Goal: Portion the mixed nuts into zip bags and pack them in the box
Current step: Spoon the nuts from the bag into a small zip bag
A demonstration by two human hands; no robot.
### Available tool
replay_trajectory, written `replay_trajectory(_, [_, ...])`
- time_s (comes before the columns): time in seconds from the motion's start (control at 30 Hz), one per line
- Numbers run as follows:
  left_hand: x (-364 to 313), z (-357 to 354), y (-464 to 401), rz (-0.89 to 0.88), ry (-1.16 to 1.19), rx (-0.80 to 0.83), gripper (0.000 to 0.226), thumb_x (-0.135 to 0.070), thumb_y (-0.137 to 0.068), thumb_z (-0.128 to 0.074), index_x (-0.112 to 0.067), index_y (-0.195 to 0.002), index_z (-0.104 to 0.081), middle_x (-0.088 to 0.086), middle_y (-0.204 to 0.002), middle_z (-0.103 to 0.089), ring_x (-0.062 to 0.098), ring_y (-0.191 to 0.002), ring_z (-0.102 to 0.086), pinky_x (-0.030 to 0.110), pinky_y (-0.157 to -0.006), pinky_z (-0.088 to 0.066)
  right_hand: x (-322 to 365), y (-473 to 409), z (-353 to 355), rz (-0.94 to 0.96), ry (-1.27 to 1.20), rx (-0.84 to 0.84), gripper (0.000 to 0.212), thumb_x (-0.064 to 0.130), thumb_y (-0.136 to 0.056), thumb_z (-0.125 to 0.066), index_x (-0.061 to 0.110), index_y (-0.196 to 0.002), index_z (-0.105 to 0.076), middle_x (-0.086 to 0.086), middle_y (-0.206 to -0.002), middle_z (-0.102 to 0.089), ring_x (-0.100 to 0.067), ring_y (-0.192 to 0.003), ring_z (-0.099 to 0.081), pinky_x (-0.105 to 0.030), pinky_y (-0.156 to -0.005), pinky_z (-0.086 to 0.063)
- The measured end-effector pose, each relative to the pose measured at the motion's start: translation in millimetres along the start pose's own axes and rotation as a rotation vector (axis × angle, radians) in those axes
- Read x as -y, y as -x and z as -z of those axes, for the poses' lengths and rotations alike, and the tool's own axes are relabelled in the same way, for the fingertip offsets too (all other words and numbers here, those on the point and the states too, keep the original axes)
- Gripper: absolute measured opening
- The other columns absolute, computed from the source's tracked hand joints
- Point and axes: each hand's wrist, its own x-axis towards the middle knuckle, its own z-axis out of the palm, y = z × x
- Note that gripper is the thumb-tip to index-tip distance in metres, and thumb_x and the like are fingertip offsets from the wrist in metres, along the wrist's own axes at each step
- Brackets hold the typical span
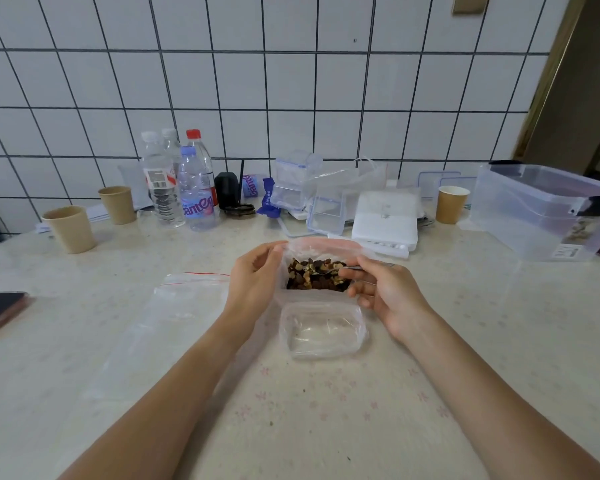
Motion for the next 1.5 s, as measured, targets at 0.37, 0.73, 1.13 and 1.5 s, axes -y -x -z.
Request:
replay_trajectory(0.37, [-26, 16, 9, -0.286, -0.556, 0.039, 0.037, -0.037, -0.100, -0.065, -0.029, -0.136, -0.059, -0.008, -0.143, -0.057, 0.013, -0.133, -0.049, 0.031, -0.108, -0.039, 21, 13, 11, 0.083, 0.081, -0.008, 0.029, 0.023, -0.106, -0.054, 0.001, -0.103, -0.072, -0.014, -0.088, -0.078, -0.021, -0.050, -0.061, -0.023, -0.038, -0.034])
replay_trajectory(0.73, [-25, 36, 46, -0.287, -0.727, 0.252, 0.048, -0.075, -0.086, -0.045, -0.038, -0.100, -0.072, -0.021, -0.088, -0.071, 0.000, -0.080, -0.066, 0.021, -0.068, -0.050, 47, 22, 32, 0.076, 0.087, 0.150, 0.032, 0.025, -0.106, -0.050, 0.004, -0.092, -0.070, -0.013, -0.079, -0.072, -0.021, -0.050, -0.060, -0.024, -0.038, -0.031])
replay_trajectory(1.13, [-18, 35, 48, -0.272, -0.651, 0.344, 0.012, -0.036, -0.097, -0.069, -0.032, -0.095, -0.080, -0.016, -0.078, -0.073, -0.005, -0.067, -0.062, 0.008, -0.061, -0.044, 61, 34, 40, 0.098, 0.290, 0.449, 0.030, 0.025, -0.102, -0.054, 0.005, -0.088, -0.073, -0.019, -0.079, -0.070, -0.024, -0.050, -0.062, -0.024, -0.038, -0.035])
replay_trajectory(1.5, [-16, 39, 45, -0.108, -0.593, 0.475, 0.015, -0.033, -0.096, -0.070, -0.031, -0.085, -0.079, -0.001, -0.058, -0.070, 0.013, -0.049, -0.061, 0.023, -0.050, -0.052, 69, 53, 39, 0.313, 0.686, 0.635, 0.040, 0.036, -0.099, -0.054, 0.003, -0.101, -0.076, -0.017, -0.094, -0.076, -0.025, -0.081, -0.069, -0.029, -0.060, -0.048])
